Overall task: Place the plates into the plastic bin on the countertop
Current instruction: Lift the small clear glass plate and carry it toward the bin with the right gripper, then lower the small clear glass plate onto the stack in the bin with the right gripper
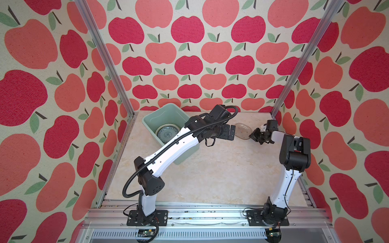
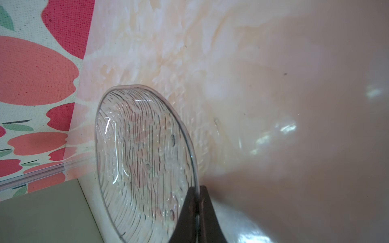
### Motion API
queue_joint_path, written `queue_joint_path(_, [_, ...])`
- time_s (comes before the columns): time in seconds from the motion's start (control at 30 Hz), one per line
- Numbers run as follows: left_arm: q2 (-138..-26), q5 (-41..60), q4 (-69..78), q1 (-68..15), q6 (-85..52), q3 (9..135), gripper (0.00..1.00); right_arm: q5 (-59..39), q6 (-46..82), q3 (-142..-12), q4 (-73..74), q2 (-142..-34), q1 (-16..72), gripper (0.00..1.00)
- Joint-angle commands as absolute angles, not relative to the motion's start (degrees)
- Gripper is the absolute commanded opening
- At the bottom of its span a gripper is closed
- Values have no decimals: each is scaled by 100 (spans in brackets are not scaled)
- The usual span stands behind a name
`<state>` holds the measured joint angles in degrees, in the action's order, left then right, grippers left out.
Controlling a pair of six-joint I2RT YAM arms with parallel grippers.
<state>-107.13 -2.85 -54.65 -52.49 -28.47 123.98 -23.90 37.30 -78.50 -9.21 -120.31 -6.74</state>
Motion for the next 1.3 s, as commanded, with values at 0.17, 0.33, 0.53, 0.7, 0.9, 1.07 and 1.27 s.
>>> queue_joint_path(0.17, [-9204,-1104,-5299,-5168,-2943,11332,99,-2049,3708,-7804,-1954,-10326,-345,0])
queue_joint_path(0.33, [-7882,-1309,-4777,-4959,-3095,9985,99,-1737,3953,-8034,-2654,-9559,28,0])
queue_joint_path(0.53, [-6115,-988,-4488,-4079,-3411,8355,99,-1198,4041,-8881,-3452,-9169,870,0])
queue_joint_path(0.7, [-5100,-537,-4523,-3157,-3321,7488,99,-714,4219,-9706,-3818,-9278,1751,0])
queue_joint_path(0.9, [-4726,33,-4667,-2281,-3076,6992,99,-173,4298,-10606,-3979,-9715,2836,0])
queue_joint_path(1.07, [-4803,324,-4873,-1781,-3252,6916,99,-58,4244,-11576,-4272,-10471,3486,0])
queue_joint_path(1.27, [-4852,155,-5163,-1438,-3450,6869,99,1,4177,-13023,-4797,-11591,4042,0])
